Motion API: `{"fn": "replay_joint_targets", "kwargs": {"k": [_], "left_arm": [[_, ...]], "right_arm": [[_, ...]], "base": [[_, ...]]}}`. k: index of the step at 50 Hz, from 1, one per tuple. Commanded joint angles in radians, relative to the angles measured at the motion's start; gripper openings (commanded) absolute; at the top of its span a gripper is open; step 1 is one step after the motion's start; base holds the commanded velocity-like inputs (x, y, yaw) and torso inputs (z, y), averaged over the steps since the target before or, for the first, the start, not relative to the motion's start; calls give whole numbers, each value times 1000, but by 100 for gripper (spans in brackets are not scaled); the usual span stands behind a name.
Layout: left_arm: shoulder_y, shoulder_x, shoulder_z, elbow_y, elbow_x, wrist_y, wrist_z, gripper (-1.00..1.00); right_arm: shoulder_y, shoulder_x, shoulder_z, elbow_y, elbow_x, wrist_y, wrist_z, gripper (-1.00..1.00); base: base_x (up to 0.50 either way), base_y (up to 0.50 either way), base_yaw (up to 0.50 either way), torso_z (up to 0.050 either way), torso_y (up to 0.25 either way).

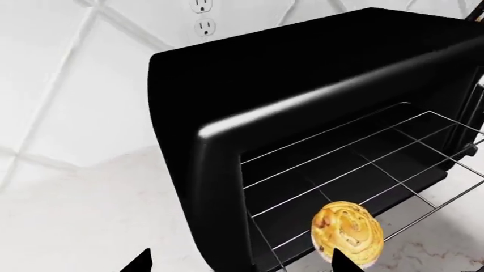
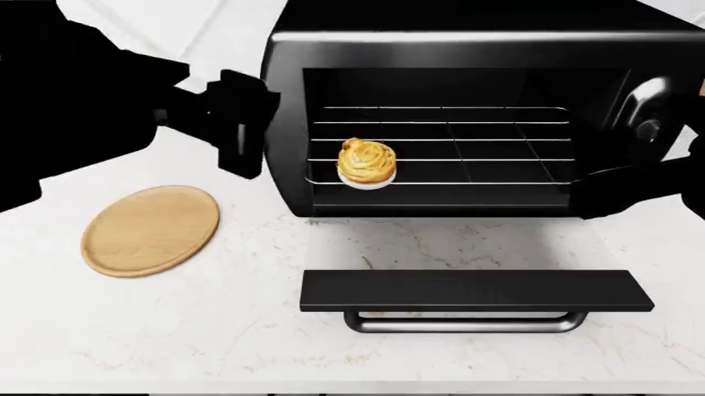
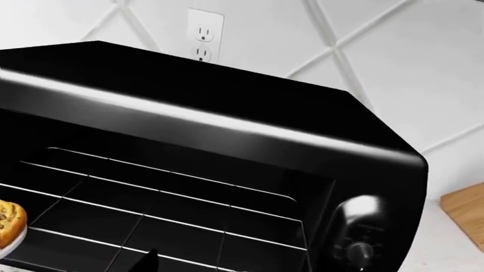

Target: Place the scone on the rack of the toaster oven.

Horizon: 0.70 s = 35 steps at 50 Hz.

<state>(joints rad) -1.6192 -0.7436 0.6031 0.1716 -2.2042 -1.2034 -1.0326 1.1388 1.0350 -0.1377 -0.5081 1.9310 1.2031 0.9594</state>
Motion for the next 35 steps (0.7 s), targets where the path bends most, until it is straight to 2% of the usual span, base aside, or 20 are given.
{"fn": "replay_joint_targets", "kwargs": {"k": [1, 8, 15, 35], "left_arm": [[-48, -99, -54, -27, -9, -49, 31, 100], [-67, -173, -63, -55, 25, -92, 38, 100], [-106, -227, -83, -103, 99, -139, 73, 100], [-161, -226, -80, -148, 153, -157, 105, 100]], "right_arm": [[87, -12, -46, 30, 14, 21, 16, 100], [148, -59, -90, 69, -28, 43, 13, 100], [182, -39, -104, 73, 6, 49, 39, 100], [511, -75, -224, 234, 26, 177, 49, 100]], "base": [[0, 0, 0, 0, 0], [0, 0, 0, 0, 0], [0, 0, 0, 0, 0], [0, 0, 0, 0, 0]]}}
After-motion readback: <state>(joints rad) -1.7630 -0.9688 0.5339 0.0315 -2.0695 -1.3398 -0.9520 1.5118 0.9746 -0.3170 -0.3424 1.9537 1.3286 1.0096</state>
